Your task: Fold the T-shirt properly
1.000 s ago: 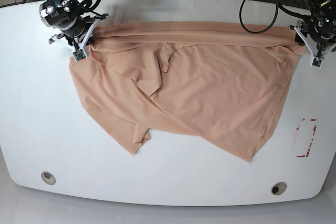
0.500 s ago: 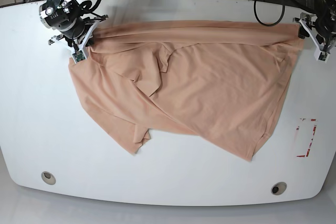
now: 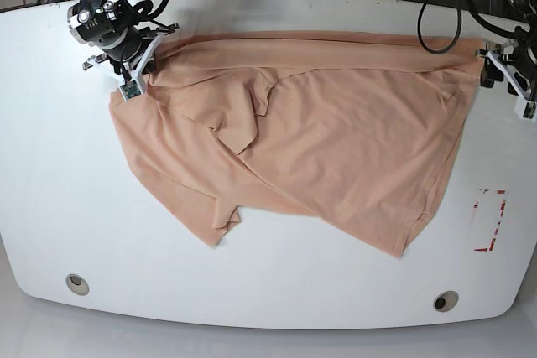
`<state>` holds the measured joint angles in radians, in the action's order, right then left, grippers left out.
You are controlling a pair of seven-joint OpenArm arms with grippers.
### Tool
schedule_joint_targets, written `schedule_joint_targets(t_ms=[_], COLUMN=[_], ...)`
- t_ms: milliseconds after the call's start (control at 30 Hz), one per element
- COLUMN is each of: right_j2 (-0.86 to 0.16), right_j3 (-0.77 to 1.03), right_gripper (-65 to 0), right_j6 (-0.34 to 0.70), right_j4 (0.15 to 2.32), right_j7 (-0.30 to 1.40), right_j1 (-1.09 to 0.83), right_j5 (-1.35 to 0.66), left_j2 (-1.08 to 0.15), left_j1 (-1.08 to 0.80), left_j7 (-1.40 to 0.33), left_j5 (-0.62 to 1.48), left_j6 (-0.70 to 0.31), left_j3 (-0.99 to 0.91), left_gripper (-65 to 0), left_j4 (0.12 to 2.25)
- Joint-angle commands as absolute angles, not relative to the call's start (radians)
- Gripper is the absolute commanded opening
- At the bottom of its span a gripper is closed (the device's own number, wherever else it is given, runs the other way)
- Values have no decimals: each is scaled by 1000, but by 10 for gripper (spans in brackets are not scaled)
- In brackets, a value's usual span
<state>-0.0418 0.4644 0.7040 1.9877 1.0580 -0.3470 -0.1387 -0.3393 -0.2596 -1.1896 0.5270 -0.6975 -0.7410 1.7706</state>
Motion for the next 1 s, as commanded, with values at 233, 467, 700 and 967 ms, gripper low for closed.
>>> schedule_joint_targets(t_ms=[233, 467, 700, 967], right_j2=[-38, -36, -36, -36], right_j3=[469, 469, 469, 469], right_gripper=[-650, -650, -650, -650], right_j6=[698, 698, 698, 698], right_j4=[2005, 2005, 2005, 2005], right_j7=[1049, 1049, 1049, 1049], right_j1=[-343, -335, -331, -328], right_j5=[-147, -147, -147, -147], left_j2=[-364, -361, -358, -358], left_j1=[-196, -162, -160, -159], left_j7=[-1182, -1182, -1182, -1182], left_j5=[507, 507, 510, 512], left_j6=[-698, -698, -698, -698], left_j3=[-657, -610, -599, -599], left_gripper=[-297, -299, -299, -411], left_j4=[1604, 1529, 1531, 1531])
